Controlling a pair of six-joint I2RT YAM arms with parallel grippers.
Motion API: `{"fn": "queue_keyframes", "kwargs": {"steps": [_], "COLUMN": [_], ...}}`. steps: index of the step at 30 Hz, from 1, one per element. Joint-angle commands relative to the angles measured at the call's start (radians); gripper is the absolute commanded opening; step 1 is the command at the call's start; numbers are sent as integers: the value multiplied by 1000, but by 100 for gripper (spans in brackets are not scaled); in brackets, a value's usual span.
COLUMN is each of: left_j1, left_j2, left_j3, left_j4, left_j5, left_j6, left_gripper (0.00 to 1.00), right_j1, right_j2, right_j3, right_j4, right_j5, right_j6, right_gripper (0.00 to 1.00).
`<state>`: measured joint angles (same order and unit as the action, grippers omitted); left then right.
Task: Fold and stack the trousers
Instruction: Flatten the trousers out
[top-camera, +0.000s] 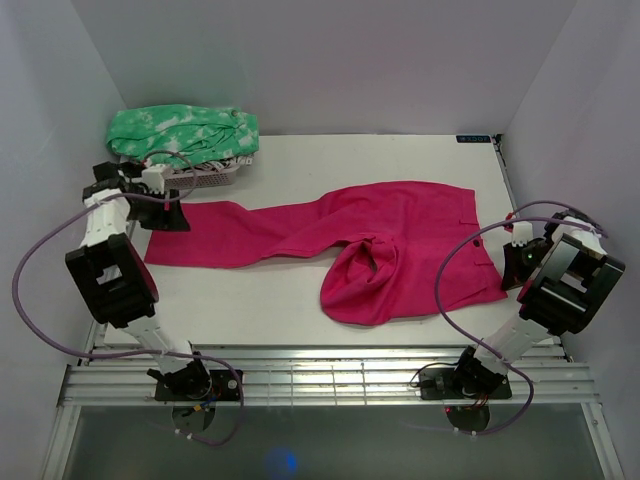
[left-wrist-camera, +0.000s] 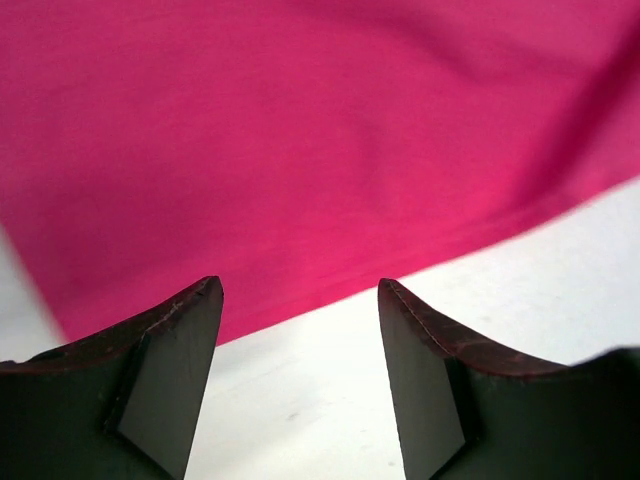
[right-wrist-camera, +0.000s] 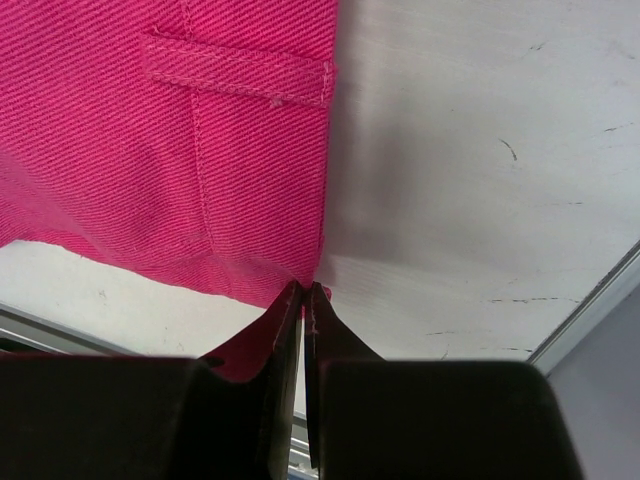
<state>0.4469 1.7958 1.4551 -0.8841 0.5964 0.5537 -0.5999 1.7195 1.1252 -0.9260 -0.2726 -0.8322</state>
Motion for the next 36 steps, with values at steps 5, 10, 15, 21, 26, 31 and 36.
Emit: {"fn": "queue_keyframes", "kwargs": {"steps": [5, 10, 15, 21, 26, 31, 36], "left_j1": [-471, -797, -918, -1047, -1080, -1113, -1111], "left_j2": [-179, -112, -67, 19, 128, 230, 248], "left_j3": [-81, -107, -176, -99, 23, 108, 146], "left_j4": [22, 109, 292, 425, 422, 425, 372], "left_j5": [221, 174, 126, 65, 86, 28, -4], "left_j6": [-20, -139, -349, -435, -449, -472, -462], "left_gripper": [72, 66, 69, 71, 71, 69, 26], "right_j1": [6, 6, 6, 6, 6, 6, 6], "right_j2": [-23, -21, -43, -55, -51, -46, -43], "right_j3": [2, 38, 42, 42, 59, 65, 70], "right_j4": [-22, -53, -74, -85, -94, -93, -80], "right_j5": [-33, -63, -76, -79, -83, -83, -73], "right_j6": [-1, 21, 18, 18, 25, 33, 42], "right_gripper": [8, 8, 8, 8, 8, 8, 8]}}
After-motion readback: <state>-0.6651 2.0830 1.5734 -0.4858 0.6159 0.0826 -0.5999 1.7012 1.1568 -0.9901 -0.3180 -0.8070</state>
